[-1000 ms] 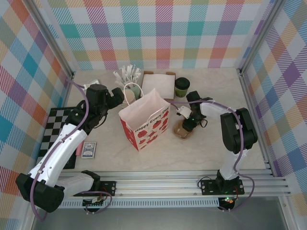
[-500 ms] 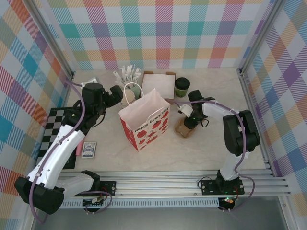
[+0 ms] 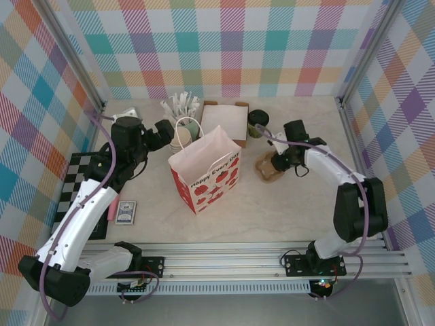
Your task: Pack the takeout coffee
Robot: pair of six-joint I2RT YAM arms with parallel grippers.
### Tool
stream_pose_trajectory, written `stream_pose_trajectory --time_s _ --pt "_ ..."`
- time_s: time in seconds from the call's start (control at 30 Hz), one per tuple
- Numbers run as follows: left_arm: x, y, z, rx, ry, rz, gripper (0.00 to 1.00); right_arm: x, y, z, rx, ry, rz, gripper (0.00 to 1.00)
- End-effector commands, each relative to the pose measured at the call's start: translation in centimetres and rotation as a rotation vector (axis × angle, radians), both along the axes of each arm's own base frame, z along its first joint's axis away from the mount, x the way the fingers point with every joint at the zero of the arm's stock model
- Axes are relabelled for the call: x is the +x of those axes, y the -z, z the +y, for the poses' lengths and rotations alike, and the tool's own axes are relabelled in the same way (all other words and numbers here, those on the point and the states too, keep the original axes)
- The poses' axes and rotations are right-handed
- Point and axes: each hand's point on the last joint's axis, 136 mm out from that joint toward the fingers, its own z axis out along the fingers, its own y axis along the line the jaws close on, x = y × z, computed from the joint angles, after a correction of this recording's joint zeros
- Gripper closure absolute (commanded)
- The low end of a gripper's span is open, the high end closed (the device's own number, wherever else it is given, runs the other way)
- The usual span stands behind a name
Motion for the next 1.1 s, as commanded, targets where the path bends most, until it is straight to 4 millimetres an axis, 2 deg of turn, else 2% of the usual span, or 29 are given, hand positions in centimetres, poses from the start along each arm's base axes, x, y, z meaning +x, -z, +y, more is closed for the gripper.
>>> stream_pose_trajectory --time_s 0.0,0.1,0.2,0.3,0.4,0.53,0.67,0.73,0.83,0.97,1.07 --pt "0.0 -3.2 -2.4 0.013 0.183 -0.094 0.0 1.5 -5.3 -0.2 0.152 0.143 -0.147 0.74" --pt "0.1 -2.9 -3.7 0.049 0.272 -0.077 0.0 2.0 -9.9 -0.2 0.282 0.23 -0.267 0.74" --pt "0.0 -2.7 -4.9 0.078 0.358 -0.062 0.0 1.8 -14.4 0.5 0.41 0.251 -0.355 0.74" --pt "-0.1 -2.5 -6.3 0.089 0.457 -0.044 0.0 1.1 -18.5 2.0 0.552 0.226 -0.381 0.74" --pt "0.5 -1.9 -6.4 0.128 0.46 -0.013 0.0 0.0 -21.9 4.2 0.691 0.148 -0.354 0.74" --pt "1.1 -2.1 -6.8 0.136 0.476 -0.013 0.08 -0.4 -24.1 5.6 0.803 0.159 -0.253 0.75" --pt "1.2 -3.0 -7.9 0.09 0.517 -0.051 0.26 -0.9 -26.0 7.9 0.88 0.071 -0.177 0.75" --pt "1.4 -3.2 -7.9 0.086 0.51 -0.057 0.3 -0.9 -26.7 8.6 0.89 0.047 -0.171 0.75" --pt "1.6 -3.1 -7.6 0.093 0.492 -0.054 0.43 -0.5 -27.7 9.5 0.913 0.037 -0.144 0.76" --pt "1.7 -3.1 -7.7 0.089 0.491 -0.055 0.63 -0.6 -28.9 12.1 0.957 -0.036 -0.052 0.78" --pt "1.8 -2.9 -7.9 0.074 0.5 -0.047 0.71 -0.9 -29.7 14.6 0.973 -0.111 0.018 0.79"
